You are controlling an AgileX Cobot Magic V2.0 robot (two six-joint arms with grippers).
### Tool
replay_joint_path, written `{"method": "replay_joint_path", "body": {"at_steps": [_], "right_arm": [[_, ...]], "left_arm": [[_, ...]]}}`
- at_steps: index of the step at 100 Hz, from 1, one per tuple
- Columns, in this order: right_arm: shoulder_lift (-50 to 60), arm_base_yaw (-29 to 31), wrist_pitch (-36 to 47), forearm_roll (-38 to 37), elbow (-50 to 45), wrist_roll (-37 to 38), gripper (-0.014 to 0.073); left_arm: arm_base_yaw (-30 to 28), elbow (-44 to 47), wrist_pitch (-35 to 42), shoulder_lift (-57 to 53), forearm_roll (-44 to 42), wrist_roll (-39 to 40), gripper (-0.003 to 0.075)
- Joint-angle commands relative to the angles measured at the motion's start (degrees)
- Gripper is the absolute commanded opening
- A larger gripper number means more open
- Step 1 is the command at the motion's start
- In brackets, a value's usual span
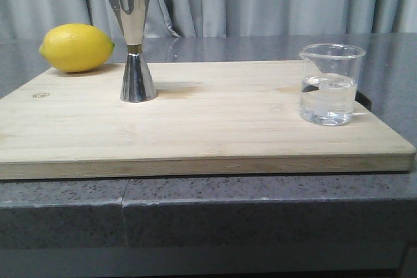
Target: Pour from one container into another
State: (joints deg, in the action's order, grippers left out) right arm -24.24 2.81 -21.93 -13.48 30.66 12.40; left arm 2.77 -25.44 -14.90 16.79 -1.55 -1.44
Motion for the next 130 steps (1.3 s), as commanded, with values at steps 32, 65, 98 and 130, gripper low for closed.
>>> {"method": "replay_joint_path", "body": {"at_steps": [32, 65, 98, 130], "right_arm": [[-0.7, 0.3, 3.5, -1.2, 2.0, -0.2, 0.0592], [-0.7, 0.3, 3.9, -0.5, 2.0, -0.2, 0.0592], [-1.1, 0.3, 3.2, 2.1, 2.5, -0.2, 0.0592], [-11.6, 0.1, -9.2, 7.9, 12.5, -6.6, 0.0592]], "left_arm": [[-0.7, -2.0, 5.0, 1.2, 0.0, 0.9, 0.0603], [-0.7, -2.0, 5.0, 1.2, 0.3, 0.9, 0.0596], [-0.7, -2.3, 5.1, 1.6, 4.4, 0.9, 0.0596], [-0.6, -15.2, -20.4, 16.3, 8.5, -0.5, 0.0596]]}}
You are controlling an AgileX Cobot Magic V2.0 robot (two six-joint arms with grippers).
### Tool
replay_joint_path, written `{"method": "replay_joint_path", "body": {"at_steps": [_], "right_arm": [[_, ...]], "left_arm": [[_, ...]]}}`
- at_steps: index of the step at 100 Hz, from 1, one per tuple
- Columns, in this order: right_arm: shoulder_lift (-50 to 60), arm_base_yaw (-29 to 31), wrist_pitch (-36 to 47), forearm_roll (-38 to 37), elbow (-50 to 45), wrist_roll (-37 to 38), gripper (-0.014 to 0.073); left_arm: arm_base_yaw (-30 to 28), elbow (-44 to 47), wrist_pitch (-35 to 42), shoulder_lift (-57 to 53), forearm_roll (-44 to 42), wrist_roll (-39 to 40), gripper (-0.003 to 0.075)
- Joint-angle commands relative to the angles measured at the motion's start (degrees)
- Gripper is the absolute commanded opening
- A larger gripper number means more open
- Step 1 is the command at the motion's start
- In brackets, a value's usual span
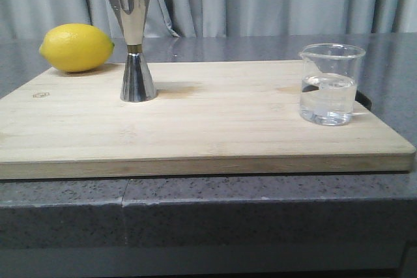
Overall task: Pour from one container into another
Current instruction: 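Move the left gripper to the steel jigger and grasp its waist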
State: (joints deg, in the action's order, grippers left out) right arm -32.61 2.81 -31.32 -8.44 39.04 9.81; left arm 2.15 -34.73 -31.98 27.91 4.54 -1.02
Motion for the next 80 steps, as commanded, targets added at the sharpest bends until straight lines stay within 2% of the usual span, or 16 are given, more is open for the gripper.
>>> {"method": "replay_joint_path", "body": {"at_steps": [1, 9, 18, 30, 31, 50, 64, 80], "right_arm": [[-3.8, 0.1, -0.1, 3.8, 4.3, -5.0, 0.0592], [-6.9, 0.1, -3.5, 9.6, 6.5, -10.8, 0.0592], [-9.5, 0.1, -4.0, 14.8, 7.0, -16.0, 0.0592], [-10.9, 0.1, -2.3, 19.4, 6.8, -18.4, 0.0592], [-10.9, 0.1, -2.0, 19.7, 6.8, -18.8, 0.0592], [-10.6, 0.1, 1.6, 28.8, 4.5, -27.3, 0.0592], [-10.6, 0.1, 2.5, 32.6, 2.3, -32.1, 0.0592], [-10.6, 0.1, 3.0, 32.8, 1.8, -32.6, 0.0592]], "left_arm": [[0.0, -5.9, -3.8, 5.6, 2.7, -1.3, 0.0596], [0.0, -9.1, -8.5, 10.3, 8.1, -7.3, 0.0596], [0.0, -10.5, -10.6, 15.3, 17.8, -17.9, 0.0596], [0.0, -10.2, -10.4, 21.0, 33.7, -36.9, 0.0596], [0.0, -10.0, -10.4, 21.7, 35.4, -40.4, 0.0596], [0.0, -6.8, -9.3, 30.2, 61.1, -67.7, 0.0596], [0.0, -4.0, -11.3, 36.6, 79.5, -89.7, 0.0596], [0.0, -3.8, -19.6, 43.7, 90.3, -104.2, 0.0596]]}}
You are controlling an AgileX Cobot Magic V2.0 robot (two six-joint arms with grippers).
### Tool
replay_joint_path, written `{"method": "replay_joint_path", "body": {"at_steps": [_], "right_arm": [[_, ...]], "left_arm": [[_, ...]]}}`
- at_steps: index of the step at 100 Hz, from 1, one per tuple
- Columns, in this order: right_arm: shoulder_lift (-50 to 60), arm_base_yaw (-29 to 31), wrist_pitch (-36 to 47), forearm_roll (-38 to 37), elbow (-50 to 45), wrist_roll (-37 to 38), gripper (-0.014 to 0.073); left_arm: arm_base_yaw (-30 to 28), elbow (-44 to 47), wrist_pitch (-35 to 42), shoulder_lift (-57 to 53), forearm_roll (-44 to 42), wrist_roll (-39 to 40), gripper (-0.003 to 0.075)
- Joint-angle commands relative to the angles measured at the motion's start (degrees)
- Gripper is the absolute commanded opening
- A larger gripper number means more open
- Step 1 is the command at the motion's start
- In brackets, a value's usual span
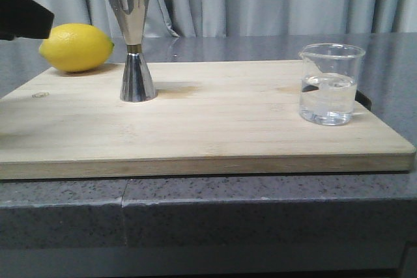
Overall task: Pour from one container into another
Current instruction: 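Move the left gripper to the steel jigger and grasp its waist, then reach the right gripper to the glass beaker and grasp it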
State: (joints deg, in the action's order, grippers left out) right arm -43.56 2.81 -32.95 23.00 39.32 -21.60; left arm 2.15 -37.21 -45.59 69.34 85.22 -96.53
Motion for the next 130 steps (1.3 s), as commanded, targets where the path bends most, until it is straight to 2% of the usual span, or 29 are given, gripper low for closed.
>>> {"method": "replay_joint_path", "body": {"at_steps": [1, 22, 35, 74, 89, 99, 112, 130], "right_arm": [[0.3, 0.1, 4.8, 1.3, 1.5, -1.2, 0.0592], [0.3, 0.1, 5.6, 1.3, 1.5, -1.3, 0.0592], [0.3, 0.1, 5.6, 1.3, 1.5, -1.3, 0.0592], [0.3, 0.1, 5.3, 1.4, 1.5, -1.3, 0.0592], [0.3, 0.1, 5.3, 1.4, 1.5, -1.3, 0.0592], [0.3, 0.1, 5.3, 1.4, 1.5, -1.3, 0.0592], [0.3, 0.1, 5.3, 1.4, 1.5, -1.3, 0.0592], [0.3, 0.1, 5.8, 1.4, 1.5, -1.3, 0.0592]], "left_arm": [[0.0, -1.3, -6.0, 2.3, 10.0, -8.7, 0.0596], [0.0, -1.3, -19.1, 12.6, 20.2, -22.4, 0.0596], [0.4, -3.1, -26.1, 18.3, 20.3, -26.2, 0.0585], [7.5, -15.4, -27.3, 28.8, 20.3, -26.2, 0.0526], [8.4, -18.4, -27.2, 30.4, 20.3, -26.2, 0.0500], [8.4, -18.4, -27.2, 30.4, 20.3, -26.2, 0.0459], [8.4, -18.4, -27.2, 30.4, 20.3, -26.2, 0.0344], [8.4, -18.4, -27.3, 30.4, 20.3, -26.2, 0.0235]]}}
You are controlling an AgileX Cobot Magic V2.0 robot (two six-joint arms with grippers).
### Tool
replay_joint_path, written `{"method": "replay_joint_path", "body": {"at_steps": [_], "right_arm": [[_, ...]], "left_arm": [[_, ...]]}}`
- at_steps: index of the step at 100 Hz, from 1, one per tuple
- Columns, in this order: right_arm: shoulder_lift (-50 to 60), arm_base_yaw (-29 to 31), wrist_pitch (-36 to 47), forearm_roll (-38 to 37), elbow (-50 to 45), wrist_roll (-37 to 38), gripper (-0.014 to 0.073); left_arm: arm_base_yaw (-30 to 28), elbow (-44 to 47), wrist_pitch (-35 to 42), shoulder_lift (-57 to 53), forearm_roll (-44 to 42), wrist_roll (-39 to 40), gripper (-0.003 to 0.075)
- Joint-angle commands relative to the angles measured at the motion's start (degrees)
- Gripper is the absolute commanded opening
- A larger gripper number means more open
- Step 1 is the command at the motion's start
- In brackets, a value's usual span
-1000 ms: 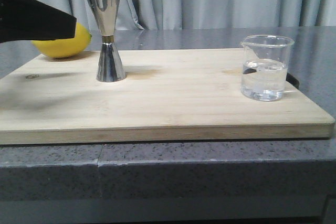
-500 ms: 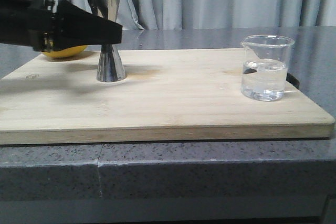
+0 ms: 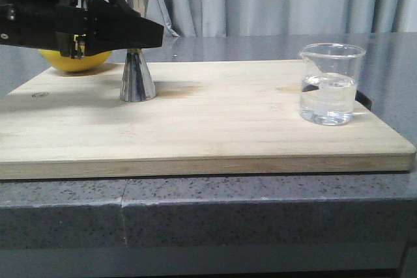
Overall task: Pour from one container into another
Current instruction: 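Reach the right gripper to the glass beaker and grasp it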
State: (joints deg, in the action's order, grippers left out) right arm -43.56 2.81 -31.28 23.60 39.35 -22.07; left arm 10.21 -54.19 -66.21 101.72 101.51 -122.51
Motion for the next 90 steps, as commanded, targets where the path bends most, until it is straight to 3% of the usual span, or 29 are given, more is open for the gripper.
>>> {"method": "replay_joint_path", "body": {"at_steps": [1, 26, 61, 76, 90], "right_arm": [[0.3, 0.1, 4.2, 0.8, 1.5, -0.8, 0.0592], [0.2, -1.7, 5.4, 3.0, 3.2, -2.2, 0.0592], [0.1, -16.9, 4.7, 3.3, 3.7, -3.0, 0.0592], [0.2, -20.5, 4.4, 3.3, -0.2, -3.0, 0.0592], [0.2, -22.6, 12.4, 4.0, -7.6, -3.0, 0.0592]], "left_arm": [[0.4, -1.5, -6.7, -2.0, 4.0, -0.2, 0.0232], [0.4, -1.5, -6.8, -2.0, 4.0, -0.2, 0.0187], [0.4, -1.5, -6.7, -2.0, 4.0, -0.2, 0.0187], [0.4, -1.5, -6.7, -2.0, 4.0, -0.2, 0.0187], [0.4, -1.5, -6.7, -2.0, 4.0, -0.2, 0.0187]]}}
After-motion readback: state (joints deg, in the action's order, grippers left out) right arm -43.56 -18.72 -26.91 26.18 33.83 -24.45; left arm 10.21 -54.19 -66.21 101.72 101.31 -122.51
